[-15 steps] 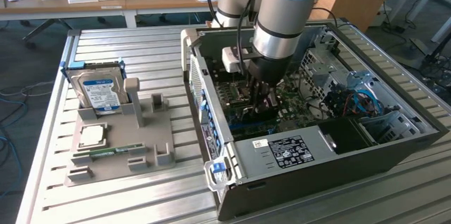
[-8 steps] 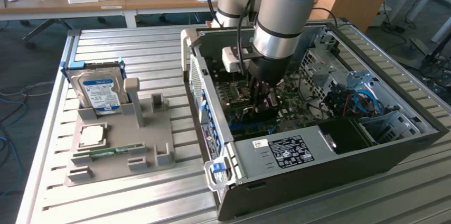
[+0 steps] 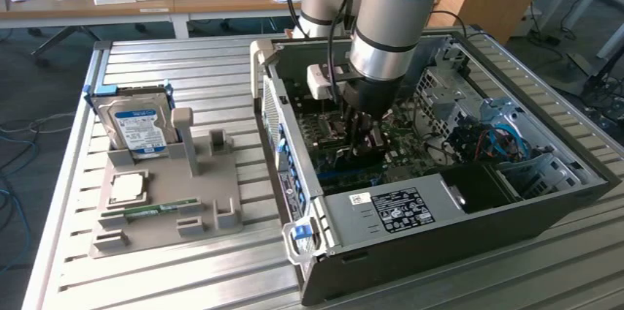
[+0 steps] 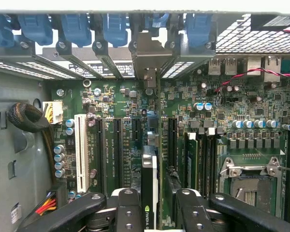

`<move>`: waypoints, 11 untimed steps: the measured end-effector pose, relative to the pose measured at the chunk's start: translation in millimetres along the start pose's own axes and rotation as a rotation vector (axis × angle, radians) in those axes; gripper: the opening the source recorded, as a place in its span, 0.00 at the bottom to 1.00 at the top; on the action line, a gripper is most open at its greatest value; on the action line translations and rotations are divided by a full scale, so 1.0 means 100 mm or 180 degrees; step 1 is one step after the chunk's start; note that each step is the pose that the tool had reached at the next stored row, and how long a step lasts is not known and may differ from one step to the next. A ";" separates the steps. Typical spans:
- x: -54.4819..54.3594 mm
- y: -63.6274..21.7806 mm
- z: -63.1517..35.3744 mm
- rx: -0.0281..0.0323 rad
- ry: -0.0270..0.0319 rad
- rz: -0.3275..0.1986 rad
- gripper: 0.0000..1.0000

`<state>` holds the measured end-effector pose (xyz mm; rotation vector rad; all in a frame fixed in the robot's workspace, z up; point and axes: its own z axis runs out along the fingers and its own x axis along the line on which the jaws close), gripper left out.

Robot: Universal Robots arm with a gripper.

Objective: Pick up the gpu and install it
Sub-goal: 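Insert the gpu into the slot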

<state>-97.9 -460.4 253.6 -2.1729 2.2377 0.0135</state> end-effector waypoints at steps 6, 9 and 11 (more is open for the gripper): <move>0.00 0.000 -0.001 0.0000 0.0002 0.0000 0.33; 0.00 0.000 -0.001 0.0000 0.0000 0.0000 0.26; 0.00 0.000 -0.001 0.0000 0.0000 0.0000 0.26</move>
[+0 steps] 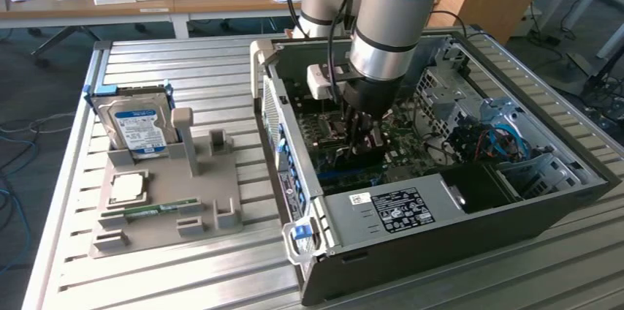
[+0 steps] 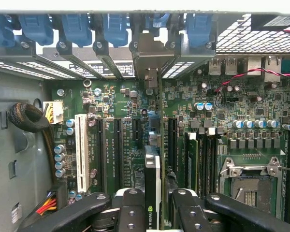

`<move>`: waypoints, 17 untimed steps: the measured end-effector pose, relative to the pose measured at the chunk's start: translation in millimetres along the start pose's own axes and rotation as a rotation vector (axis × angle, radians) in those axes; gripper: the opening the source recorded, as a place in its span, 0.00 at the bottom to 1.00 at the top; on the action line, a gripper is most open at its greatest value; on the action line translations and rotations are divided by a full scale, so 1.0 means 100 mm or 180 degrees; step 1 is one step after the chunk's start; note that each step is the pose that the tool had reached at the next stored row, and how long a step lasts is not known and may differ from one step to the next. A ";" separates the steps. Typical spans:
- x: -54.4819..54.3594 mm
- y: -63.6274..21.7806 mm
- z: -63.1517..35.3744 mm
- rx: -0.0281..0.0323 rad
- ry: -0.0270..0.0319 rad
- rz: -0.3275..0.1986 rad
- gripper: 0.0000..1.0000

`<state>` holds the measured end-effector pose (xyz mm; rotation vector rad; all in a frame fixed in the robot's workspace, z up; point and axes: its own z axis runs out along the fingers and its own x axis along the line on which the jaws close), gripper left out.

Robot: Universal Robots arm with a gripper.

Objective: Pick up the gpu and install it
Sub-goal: 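Insert the gpu into the slot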

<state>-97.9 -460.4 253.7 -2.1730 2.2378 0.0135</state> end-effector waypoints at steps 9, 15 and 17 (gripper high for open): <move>0.00 0.000 0.005 0.0000 0.0000 0.0000 0.26; 0.00 0.000 0.014 0.0000 0.0000 0.0000 0.26; 0.01 0.001 0.017 0.0000 -0.0002 0.0000 0.26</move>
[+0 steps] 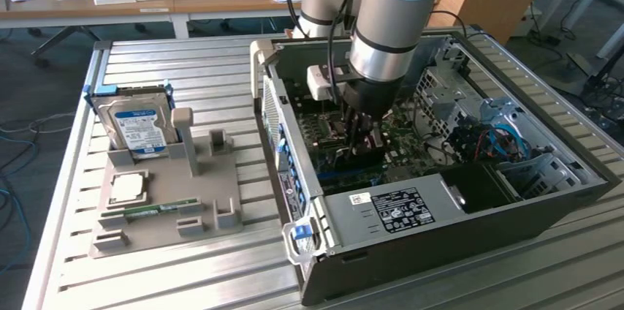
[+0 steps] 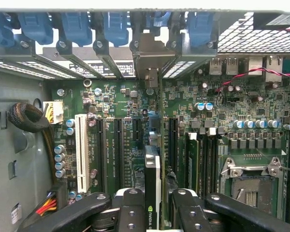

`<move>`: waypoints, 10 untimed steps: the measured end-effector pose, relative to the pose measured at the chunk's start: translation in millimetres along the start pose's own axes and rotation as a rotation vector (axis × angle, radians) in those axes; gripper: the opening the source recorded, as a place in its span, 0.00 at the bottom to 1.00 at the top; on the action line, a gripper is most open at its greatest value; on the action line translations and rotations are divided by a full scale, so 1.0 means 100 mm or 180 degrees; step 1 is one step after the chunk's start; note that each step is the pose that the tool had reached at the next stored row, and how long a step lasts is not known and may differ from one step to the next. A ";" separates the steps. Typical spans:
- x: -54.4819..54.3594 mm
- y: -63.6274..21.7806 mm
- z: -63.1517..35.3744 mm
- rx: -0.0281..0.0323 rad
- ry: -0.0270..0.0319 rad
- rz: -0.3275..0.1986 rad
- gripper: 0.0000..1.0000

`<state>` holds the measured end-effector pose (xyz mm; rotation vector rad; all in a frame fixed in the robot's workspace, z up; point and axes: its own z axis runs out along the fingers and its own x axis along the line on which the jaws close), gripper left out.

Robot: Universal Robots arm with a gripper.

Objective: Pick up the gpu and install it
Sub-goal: 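Insert the gpu into the slot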

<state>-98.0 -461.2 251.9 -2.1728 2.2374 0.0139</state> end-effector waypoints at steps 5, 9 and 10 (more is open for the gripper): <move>0.00 0.001 -0.001 0.0000 0.0001 0.0000 0.26; 0.00 0.002 0.001 -0.0001 0.0002 0.0000 0.26; 0.00 0.003 0.002 0.0000 0.0002 0.0000 0.26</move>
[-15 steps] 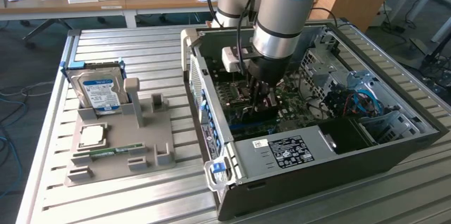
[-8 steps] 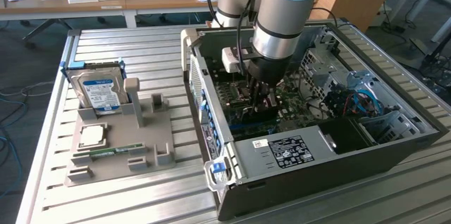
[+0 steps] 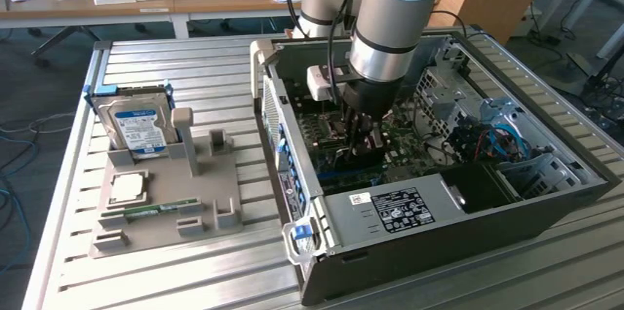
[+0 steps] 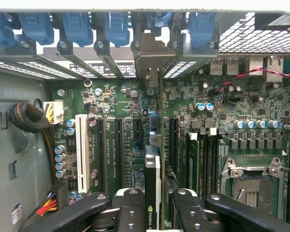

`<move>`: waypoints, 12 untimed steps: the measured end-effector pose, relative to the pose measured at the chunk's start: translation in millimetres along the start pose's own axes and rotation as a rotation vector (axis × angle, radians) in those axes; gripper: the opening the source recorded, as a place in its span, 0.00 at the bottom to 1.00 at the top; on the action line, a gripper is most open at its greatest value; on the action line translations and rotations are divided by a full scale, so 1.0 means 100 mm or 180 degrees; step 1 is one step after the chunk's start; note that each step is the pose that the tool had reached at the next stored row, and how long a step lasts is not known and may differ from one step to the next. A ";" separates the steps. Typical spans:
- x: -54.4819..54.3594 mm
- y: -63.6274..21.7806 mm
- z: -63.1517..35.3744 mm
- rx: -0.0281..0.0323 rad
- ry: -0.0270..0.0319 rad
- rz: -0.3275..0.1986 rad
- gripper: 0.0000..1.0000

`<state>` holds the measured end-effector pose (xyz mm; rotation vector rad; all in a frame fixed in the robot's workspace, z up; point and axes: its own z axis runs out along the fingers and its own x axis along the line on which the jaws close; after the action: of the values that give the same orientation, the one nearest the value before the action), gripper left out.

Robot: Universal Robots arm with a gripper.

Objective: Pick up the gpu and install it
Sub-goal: 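Insert the gpu into the slot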

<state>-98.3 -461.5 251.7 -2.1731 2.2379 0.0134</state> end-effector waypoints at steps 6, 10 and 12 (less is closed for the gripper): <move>0.00 0.000 0.001 0.0000 -0.0001 0.0000 0.26; 0.00 0.001 0.001 0.0000 -0.0001 0.0000 0.26; 0.00 0.002 0.001 0.0000 -0.0001 0.0000 0.26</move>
<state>-98.5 -461.4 251.6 -2.1729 2.2377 0.0136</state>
